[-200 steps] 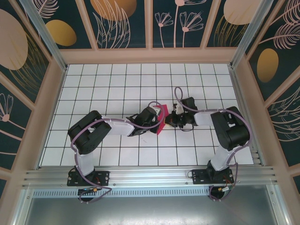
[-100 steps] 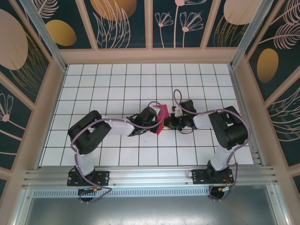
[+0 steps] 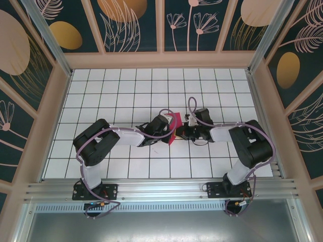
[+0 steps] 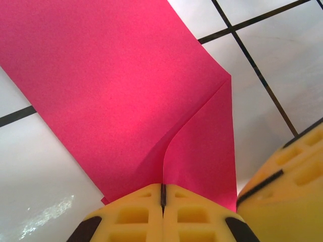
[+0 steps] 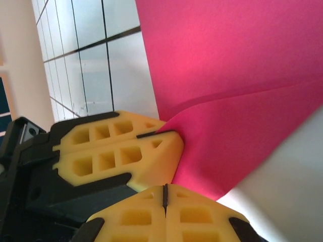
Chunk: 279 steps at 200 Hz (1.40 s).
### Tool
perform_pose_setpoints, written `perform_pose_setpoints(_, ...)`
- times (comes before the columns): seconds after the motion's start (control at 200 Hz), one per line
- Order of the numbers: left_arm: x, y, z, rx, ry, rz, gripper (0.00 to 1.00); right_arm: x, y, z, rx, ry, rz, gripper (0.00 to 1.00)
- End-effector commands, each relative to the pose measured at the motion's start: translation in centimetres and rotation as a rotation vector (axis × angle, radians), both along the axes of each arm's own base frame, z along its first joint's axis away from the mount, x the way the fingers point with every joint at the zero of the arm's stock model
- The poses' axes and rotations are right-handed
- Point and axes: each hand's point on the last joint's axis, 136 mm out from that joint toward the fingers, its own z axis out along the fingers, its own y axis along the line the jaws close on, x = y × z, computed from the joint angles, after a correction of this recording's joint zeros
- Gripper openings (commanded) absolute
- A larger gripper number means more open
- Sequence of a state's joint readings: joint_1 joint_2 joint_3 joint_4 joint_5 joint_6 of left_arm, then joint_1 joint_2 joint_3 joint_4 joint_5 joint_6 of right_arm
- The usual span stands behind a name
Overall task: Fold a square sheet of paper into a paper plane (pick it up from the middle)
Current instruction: Third fold the triangle at the center of the table.
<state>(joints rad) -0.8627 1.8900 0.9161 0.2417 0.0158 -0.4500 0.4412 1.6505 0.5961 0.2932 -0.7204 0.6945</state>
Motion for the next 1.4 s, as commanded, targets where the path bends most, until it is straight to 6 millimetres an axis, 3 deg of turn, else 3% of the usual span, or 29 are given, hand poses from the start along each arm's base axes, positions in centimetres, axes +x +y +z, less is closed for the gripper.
perform_pose_setpoints(0.0,-1.1,1.8,-2.5,0.073,0.066,0.015,0.0,-0.7,0.7,-0.2,0.033,0.014,0.008,0.01)
perform_pose_setpoints(0.3,-1.2,1.6,-2.9,0.074,0.08,0.007,0.0,-1.1,0.3,-3.3,-0.007,0.068,-0.004,0.01)
perform_pose_setpoints(0.53,-1.3,1.5,-3.0,0.072,0.086,0.001,0.0,-1.4,0.5,-0.7,0.033,0.018,0.003,0.01)
perform_pose_setpoints(0.751,-1.2,1.2,-3.0,0.068,0.091,-0.009,0.0,-2.3,1.0,-0.3,0.058,0.019,0.006,0.01)
perform_pose_setpoints(0.891,-1.2,1.1,-2.9,0.061,0.094,-0.013,0.0,-2.4,1.5,-1.5,0.035,0.039,0.009,0.01)
perform_pose_setpoints(1.096,-1.3,1.3,-3.0,0.054,0.106,-0.012,0.0,-2.7,0.8,-4.2,-0.032,0.095,-0.026,0.01)
perform_pose_setpoints(1.391,-1.2,1.3,-2.9,0.052,0.104,-0.013,0.0,-2.9,1.8,-0.4,0.035,0.028,-0.002,0.01)
